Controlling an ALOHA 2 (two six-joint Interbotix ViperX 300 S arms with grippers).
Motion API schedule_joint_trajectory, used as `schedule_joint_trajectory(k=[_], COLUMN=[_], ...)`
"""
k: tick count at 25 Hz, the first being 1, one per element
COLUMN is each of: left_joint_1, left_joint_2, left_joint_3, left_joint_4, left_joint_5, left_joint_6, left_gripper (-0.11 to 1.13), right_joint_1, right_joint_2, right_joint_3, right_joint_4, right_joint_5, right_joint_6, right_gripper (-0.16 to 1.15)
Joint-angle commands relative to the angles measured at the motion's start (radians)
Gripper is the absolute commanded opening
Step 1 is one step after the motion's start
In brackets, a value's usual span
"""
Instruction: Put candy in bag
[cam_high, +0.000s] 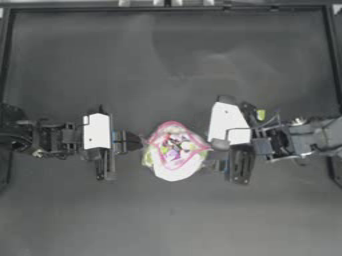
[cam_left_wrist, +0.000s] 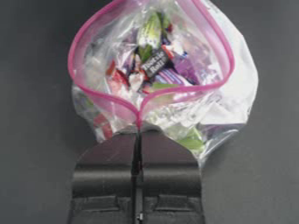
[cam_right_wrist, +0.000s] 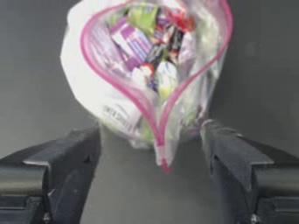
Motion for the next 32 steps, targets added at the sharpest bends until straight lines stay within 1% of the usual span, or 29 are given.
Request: schedule_joint_trajectory(k=[1,7,16,19,22,26,29,32], left_joint_1=[-0.005,-0.006,-0.006,-0.006,-0.006,-0.008,-0.006,-0.008], left_joint_2=[-0.037,-0.037,-0.038,-0.037,-0.037,-0.035,-0.035,-0.034], left_joint_3=[-0.009,-0.009,-0.012,-0.014,-0.015,-0.015,-0.018,-0.017], left_joint_4=[0.000,0.000,0.000,0.000,0.000,0.002,0.002,0.002], left_joint_5=[-0.005,-0.003,-0.002,-0.002,-0.002,0.000,0.000,0.000], left_joint_6=[0.002,0.002,0.002,0.003,0.003,0.003,0.003,0.005], left_gripper=[0.06,0.06,0.06,0.06,0.06,0.06,0.06,0.06], right_joint_1=[0.002,0.000,-0.005,-0.003,-0.005,-0.018,-0.051,-0.097], right_joint_2=[-0.052,-0.127,-0.236,-0.267,-0.285,-0.288,-0.288,-0.288], right_joint_3=[-0.017,-0.029,-0.041,-0.055,-0.077,-0.121,-0.147,-0.163], right_joint_4=[0.002,-0.002,-0.011,0.006,0.051,0.121,0.187,0.270], right_joint_5=[-0.002,0.037,0.167,0.198,0.242,0.353,0.433,0.488], right_joint_6=[0.000,-0.008,-0.015,-0.043,-0.103,-0.206,-0.285,-0.374], right_gripper=[0.96,0.96,0.98,0.98,0.98,0.98,0.98,0.98])
